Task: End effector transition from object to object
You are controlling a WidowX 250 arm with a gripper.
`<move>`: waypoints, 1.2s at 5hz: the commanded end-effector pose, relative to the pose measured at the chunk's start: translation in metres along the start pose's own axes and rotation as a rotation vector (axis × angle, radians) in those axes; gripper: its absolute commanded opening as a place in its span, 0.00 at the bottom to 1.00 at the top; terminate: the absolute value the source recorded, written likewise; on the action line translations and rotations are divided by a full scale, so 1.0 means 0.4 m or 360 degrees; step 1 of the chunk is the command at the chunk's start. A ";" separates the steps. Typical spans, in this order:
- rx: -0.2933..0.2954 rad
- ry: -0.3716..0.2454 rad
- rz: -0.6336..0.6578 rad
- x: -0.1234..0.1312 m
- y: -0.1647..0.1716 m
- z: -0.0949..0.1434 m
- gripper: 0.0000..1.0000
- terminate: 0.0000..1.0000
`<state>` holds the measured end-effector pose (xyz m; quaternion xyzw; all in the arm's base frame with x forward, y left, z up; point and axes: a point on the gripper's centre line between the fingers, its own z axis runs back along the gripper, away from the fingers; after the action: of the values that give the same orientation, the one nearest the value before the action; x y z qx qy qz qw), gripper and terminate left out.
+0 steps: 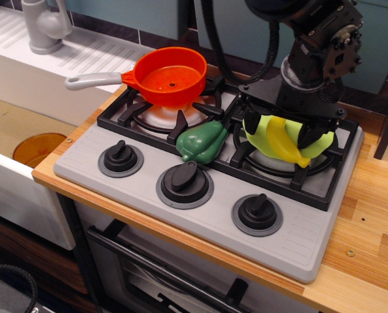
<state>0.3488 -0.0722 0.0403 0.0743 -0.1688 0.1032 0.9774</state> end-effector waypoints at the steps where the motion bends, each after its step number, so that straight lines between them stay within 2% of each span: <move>1: 0.0000 0.0000 0.0000 0.000 0.000 0.000 1.00 0.00; 3: 0.0119 0.0140 0.0001 0.031 -0.008 0.192 1.00 0.00; 4: 0.0130 0.0195 -0.0017 0.036 -0.011 0.257 1.00 0.00; 5: 0.0154 0.0235 -0.0061 0.036 0.012 0.285 1.00 0.00; 6: 0.0108 0.0184 -0.0127 0.023 0.054 0.225 1.00 0.00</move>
<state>0.3185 -0.0658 0.1071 0.1187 -0.0738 0.0679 0.9878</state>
